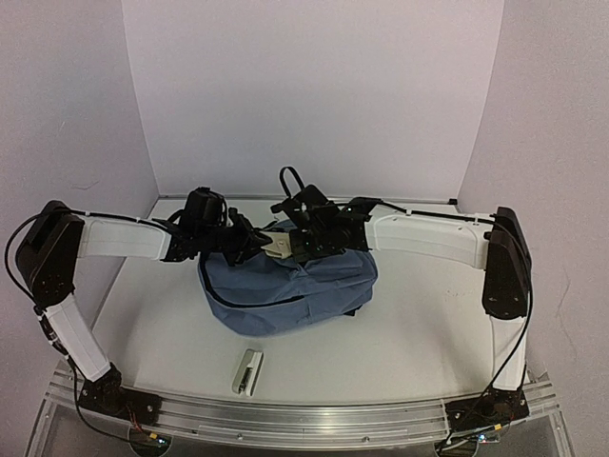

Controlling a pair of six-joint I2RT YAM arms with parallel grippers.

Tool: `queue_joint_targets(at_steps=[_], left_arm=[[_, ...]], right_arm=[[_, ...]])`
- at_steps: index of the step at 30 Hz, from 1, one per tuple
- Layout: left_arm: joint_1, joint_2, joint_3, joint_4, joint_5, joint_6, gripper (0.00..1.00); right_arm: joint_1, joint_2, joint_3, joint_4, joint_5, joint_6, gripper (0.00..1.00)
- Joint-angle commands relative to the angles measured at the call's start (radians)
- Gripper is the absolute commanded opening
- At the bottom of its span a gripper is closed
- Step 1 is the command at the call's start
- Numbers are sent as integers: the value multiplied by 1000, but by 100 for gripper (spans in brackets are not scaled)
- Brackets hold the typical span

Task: Pack the student bag
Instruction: Place the personal item in the student bag.

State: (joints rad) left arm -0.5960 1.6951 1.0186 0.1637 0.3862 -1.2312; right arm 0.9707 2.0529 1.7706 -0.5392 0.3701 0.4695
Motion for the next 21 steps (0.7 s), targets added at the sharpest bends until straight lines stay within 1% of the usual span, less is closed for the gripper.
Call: queue_joint_targets(at_steps=[1,4,8,15,21], left_arm=[[-27,40,58,-20,-16,5,0],[-44,59,86,-72,-33,15,0],[-59,35,65,-118,-66,22,0],[-65,-80,-34,-127,-123,15,0],[-65,-61,-30,-115,-103,12,0]], right_arm=[[-3,-89,1,54,28,11,0],[-4,-90,2,55,39,16,0],[-11,-96,2,56,55,33,0],[-32,-100,-3,60,73,67,0],[-33,-104,2,67,60,73,0]])
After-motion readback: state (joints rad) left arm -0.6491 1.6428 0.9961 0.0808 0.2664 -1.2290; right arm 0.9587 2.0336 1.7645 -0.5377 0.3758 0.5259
